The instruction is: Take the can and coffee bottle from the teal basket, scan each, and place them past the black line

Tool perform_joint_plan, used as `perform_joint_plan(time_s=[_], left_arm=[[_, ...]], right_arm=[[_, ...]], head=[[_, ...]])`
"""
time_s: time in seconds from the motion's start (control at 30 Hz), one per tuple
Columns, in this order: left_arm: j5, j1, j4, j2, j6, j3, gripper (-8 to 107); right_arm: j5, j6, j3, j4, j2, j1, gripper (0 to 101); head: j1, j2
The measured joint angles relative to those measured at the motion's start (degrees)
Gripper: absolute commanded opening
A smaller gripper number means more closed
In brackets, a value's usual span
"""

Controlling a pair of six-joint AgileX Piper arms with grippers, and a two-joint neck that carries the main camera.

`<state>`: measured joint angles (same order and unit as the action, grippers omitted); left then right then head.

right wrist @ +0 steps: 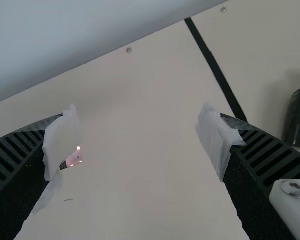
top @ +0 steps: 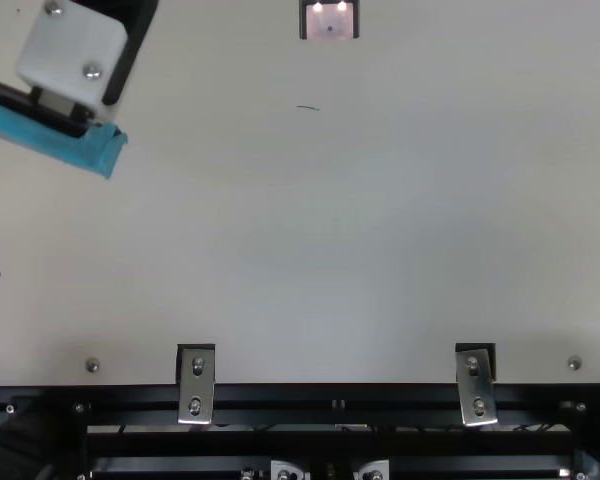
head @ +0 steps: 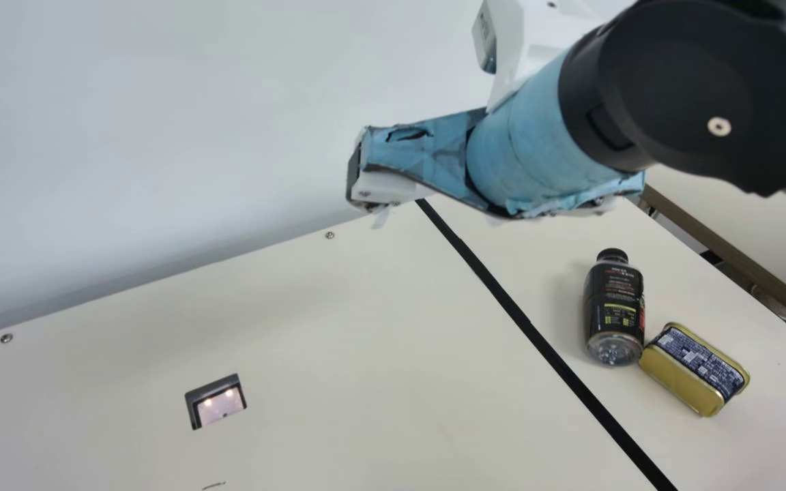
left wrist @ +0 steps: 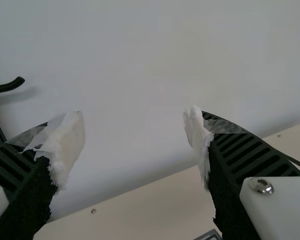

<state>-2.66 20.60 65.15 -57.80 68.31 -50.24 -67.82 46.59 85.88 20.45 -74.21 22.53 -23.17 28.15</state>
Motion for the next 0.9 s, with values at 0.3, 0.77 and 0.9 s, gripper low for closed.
perform_joint_plan(time_s=[0.3,0.77,0.9], left_arm=[[10.5,8.2,-13.6,1.5,-6.6,0.7,90],[14.6,9.2,-25.1,0.5,-14.0,1.5,90],[12.0,5.7,-26.1,-0.4,-18.4,0.9,90]], right_arm=[[13.7,0.0,-8.0,8.1,3.2,-3.8,101],[25.3,1.4,-15.5,10.3,5.3,-7.4,101],[24.5,0.1,-16.0,9.3,6.5,-7.9,101]], head=[[0.0,0.0],[0.3,0.0],[0.0,0.0]])
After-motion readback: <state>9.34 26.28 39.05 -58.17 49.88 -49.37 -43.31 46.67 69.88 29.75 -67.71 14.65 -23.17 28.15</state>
